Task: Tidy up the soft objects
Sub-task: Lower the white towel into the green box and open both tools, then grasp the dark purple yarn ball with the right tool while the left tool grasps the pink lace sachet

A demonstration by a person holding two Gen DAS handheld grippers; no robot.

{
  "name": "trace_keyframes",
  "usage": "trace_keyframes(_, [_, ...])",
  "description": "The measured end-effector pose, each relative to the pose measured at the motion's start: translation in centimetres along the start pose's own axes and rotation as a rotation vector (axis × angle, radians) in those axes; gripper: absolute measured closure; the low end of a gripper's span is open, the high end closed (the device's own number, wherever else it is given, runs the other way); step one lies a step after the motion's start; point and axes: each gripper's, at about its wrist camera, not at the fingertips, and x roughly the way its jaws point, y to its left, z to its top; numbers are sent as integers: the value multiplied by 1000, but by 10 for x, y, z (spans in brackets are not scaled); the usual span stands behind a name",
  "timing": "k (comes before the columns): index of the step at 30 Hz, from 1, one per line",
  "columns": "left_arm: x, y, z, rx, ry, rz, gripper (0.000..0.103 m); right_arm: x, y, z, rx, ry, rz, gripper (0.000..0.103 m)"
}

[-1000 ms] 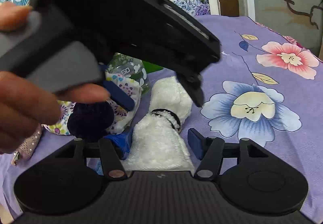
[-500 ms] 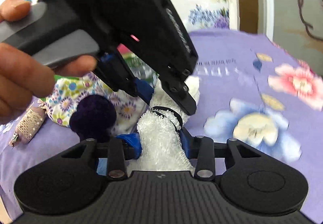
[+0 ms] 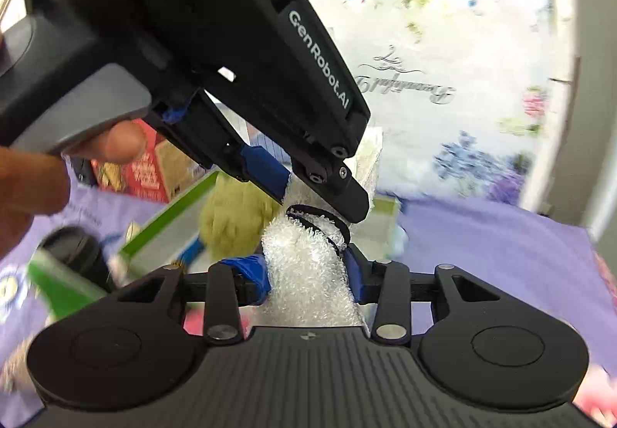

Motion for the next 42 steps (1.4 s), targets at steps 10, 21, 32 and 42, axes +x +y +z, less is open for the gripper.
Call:
trace_keyframes(10, [18, 52, 27, -51, -79, 145, 27, 40, -25, 7, 84, -41, -56, 73])
trace_keyframes(21, [-25, 27, -14, 11, -117, 158, 26, -13, -17, 10, 88, -97, -86, 72])
trace_keyframes(32, [-100, 25, -116, 78, -148, 165, 27, -107, 20, -59, 141, -89, -114, 71])
trace_keyframes(42, [-128, 79, -260, 79, -97, 250, 27, -170, 90, -160, 221, -20, -93, 70])
